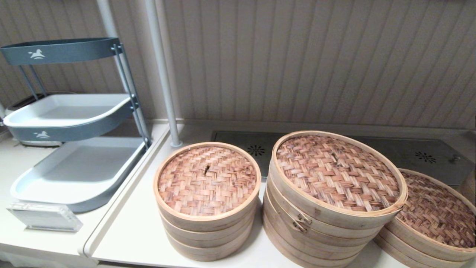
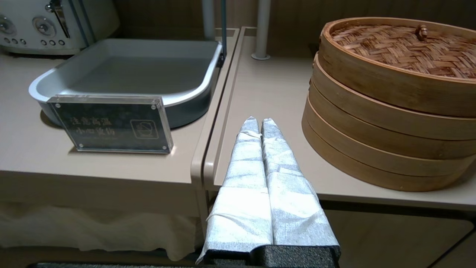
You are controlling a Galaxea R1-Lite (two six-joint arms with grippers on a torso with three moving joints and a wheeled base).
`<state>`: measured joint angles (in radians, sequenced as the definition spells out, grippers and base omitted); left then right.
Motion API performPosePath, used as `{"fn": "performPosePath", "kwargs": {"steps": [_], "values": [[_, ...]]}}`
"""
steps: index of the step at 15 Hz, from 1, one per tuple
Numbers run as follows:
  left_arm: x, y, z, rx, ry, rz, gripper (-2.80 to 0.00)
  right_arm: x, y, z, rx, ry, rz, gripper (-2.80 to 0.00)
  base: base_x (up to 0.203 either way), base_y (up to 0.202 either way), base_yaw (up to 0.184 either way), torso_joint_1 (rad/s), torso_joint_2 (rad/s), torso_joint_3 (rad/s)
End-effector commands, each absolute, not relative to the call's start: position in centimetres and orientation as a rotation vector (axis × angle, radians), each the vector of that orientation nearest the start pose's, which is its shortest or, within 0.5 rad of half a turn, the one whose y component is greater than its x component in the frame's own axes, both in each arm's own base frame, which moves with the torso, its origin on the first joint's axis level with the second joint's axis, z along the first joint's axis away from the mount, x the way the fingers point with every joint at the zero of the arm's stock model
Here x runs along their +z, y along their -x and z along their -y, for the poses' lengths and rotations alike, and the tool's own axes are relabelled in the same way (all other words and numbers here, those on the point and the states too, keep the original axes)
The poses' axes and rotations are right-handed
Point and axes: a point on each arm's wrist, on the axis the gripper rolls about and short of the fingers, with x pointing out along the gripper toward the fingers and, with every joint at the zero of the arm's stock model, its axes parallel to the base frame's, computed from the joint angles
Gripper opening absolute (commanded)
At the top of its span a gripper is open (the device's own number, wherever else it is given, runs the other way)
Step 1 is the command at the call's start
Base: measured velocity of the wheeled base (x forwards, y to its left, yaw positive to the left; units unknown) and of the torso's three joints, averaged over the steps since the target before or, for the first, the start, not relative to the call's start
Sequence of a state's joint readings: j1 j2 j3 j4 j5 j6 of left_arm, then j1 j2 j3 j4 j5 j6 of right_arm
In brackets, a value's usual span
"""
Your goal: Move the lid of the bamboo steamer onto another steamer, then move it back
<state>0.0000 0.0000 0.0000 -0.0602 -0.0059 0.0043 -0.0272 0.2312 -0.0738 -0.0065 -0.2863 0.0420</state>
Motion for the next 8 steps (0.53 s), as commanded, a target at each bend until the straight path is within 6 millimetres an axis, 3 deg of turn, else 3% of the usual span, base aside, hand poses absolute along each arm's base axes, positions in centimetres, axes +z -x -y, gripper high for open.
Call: {"fn": "performPosePath", "kwargs": {"steps": [1, 3, 8], "values": [[7.5, 2.1, 0.0, -0.006, -0.005, 0.038, -2.8, 9.0, 0.6, 0.4, -0.205, -0.003, -0.121, -2.8, 0.0, 0.0, 0.0, 0.0, 0.0, 0.0], [7.5, 2.1, 0.0, -0.006, -0.005, 0.038, -2.8, 8.8, 0.6, 0.1, -0.084, -0.006, -0.118, -2.8, 0.0, 0.0, 0.0, 0.0, 0.0, 0.0], [7.5, 2.1, 0.0, -0.005, -0.005, 0.037, -2.8, 7.7, 1.4, 0.0, -0.005, 0.006, -0.061, -2.8, 0.0, 0.0, 0.0, 0.0, 0.0, 0.0]]}}
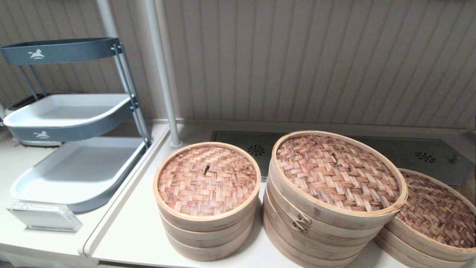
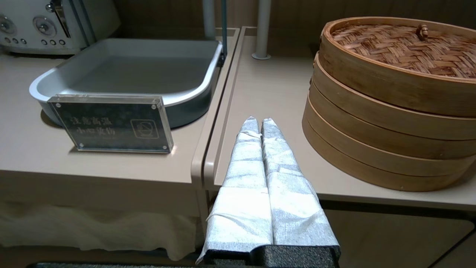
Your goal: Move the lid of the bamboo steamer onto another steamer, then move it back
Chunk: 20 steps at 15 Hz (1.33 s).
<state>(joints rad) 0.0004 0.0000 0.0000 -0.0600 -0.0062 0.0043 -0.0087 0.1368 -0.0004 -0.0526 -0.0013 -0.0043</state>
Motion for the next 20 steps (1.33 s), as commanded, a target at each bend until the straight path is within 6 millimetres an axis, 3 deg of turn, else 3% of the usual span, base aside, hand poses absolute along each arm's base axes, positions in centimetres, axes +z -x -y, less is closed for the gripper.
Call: {"fn": "performPosePath", "kwargs": {"steps": [1, 20], "values": [[7.48, 2.12, 0.01, -0.006, -0.005, 0.037, -2.8, 7.69, 1.66, -0.01, -0.005, 0.006, -0.033, -2.8, 0.0, 0.0, 0.0, 0.0, 0.0, 0.0], [7.48, 2.12, 0.02, -0.005, -0.005, 0.037, -2.8, 7.32, 2.05, -0.01, -0.006, -0.015, 0.015, -2.8, 0.0, 0.0, 0.0, 0.0, 0.0, 0.0]]}}
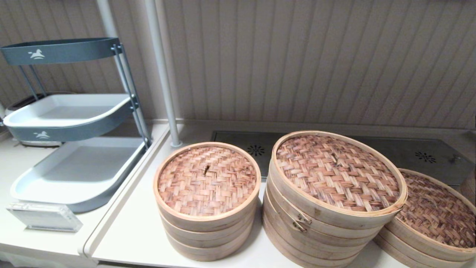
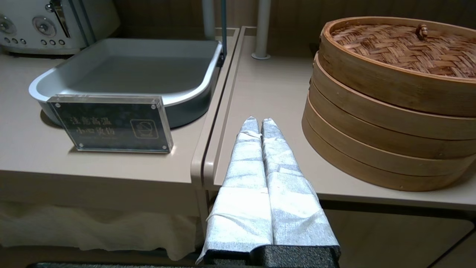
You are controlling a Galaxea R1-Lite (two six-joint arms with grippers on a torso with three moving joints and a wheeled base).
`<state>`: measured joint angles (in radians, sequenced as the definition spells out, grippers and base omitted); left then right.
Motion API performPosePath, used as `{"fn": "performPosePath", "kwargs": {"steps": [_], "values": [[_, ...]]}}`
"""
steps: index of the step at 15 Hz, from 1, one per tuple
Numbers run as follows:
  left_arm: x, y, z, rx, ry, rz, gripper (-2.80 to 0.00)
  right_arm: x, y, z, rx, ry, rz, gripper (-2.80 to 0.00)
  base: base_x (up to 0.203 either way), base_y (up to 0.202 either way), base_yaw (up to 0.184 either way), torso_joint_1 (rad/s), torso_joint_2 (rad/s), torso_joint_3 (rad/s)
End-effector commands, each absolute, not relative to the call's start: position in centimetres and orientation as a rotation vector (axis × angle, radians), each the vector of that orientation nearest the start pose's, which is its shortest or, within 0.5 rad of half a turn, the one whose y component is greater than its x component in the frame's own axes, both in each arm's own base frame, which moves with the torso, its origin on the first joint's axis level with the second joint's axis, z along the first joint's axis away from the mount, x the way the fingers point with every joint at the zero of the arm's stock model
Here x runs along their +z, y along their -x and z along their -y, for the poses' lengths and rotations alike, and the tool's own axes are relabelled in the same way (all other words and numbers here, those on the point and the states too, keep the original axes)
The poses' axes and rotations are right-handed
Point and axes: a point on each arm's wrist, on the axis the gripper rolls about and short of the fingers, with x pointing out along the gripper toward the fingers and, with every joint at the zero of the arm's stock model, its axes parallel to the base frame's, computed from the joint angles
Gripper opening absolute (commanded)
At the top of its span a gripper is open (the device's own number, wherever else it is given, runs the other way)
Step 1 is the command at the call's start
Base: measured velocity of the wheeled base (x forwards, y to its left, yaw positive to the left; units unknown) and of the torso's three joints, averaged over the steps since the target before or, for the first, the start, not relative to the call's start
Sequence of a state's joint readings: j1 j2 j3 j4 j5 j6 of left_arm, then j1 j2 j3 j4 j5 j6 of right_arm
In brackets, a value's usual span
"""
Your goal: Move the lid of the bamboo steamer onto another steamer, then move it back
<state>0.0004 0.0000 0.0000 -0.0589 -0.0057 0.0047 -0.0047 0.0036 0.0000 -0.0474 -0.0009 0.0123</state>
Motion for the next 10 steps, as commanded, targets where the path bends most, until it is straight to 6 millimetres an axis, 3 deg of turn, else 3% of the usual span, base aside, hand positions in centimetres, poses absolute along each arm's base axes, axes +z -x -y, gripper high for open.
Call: {"fn": "performPosePath", "kwargs": {"steps": [1, 10], "values": [[7.48, 2.12, 0.01, -0.006, -0.005, 0.037, -2.8, 7.32, 2.05, -0.01, -0.006, -0.015, 0.015, -2.8, 0.0, 0.0, 0.0, 0.0, 0.0, 0.0], [7.49, 2.12, 0.01, -0.006, -0.005, 0.038, -2.8, 7.32, 2.05, -0.01, -0.006, -0.017, 0.015, -2.8, 0.0, 0.0, 0.0, 0.0, 0.0, 0.0]]}}
